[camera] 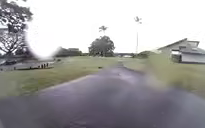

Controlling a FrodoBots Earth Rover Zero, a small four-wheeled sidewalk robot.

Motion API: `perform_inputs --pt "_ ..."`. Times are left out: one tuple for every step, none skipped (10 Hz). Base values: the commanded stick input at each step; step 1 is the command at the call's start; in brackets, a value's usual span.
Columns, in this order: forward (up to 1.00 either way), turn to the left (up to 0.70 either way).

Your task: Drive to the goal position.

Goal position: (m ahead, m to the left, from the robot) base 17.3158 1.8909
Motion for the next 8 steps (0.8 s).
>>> perform_inputs --pt "0.85 0.00" --pt "0.85 0.00" --pt "0.85 0.00" --pt "0.85 0.00" --pt "0.85 0.00" --pt "0.85 0.00" --pt "0.85 0.00" --pt "0.85 0.00"
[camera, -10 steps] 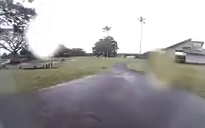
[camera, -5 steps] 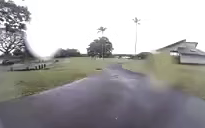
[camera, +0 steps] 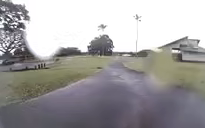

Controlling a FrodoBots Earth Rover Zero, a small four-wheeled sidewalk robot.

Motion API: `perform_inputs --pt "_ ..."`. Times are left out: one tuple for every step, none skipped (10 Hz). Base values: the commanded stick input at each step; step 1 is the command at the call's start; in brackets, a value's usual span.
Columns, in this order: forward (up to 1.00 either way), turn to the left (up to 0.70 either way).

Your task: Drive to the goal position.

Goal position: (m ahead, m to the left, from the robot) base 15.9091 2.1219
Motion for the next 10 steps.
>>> perform_inputs --pt "0.85 0.00" --pt "0.85 0.00" --pt "0.85 0.00" --pt "0.85 0.00" --pt "0.85 0.00" --pt "0.85 0.00" --pt "0.85 0.00" --pt "0.85 0.00" --pt "0.85 0.00" --pt "0.85 0.00"
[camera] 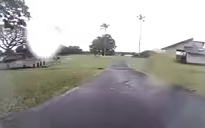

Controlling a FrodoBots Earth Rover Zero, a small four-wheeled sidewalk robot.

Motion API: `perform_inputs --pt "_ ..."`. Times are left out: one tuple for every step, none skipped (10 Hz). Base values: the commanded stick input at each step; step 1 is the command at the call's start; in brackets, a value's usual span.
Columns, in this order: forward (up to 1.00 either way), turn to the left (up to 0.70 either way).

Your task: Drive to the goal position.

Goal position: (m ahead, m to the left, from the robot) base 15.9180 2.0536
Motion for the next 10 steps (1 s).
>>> perform_inputs --pt "0.85 -0.13" --pt "0.85 -0.28" --pt "0.85 -0.32" --pt "0.85 -0.32" --pt "0.85 -0.30" --pt "0.85 0.00" --pt "0.85 0.00" --pt "0.85 0.00" --pt "0.85 0.00" --pt "0.85 0.00"
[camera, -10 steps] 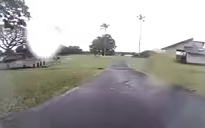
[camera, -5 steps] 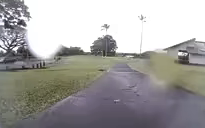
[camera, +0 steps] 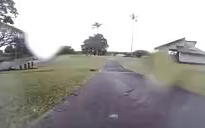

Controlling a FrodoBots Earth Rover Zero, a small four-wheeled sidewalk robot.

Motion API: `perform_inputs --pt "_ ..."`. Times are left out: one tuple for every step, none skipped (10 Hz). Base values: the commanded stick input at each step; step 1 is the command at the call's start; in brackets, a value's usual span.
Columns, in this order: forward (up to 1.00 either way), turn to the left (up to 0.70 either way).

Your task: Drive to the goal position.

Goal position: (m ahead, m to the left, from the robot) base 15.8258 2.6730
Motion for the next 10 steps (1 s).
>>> perform_inputs --pt "0.85 0.00" --pt "0.85 0.00" --pt "0.85 0.00" --pt "0.85 -0.01" --pt "0.85 -0.14" --pt "0.85 -0.31" --pt "0.85 -0.34" --pt "0.85 -0.31" --pt "0.85 -0.15" --pt "0.85 0.00"
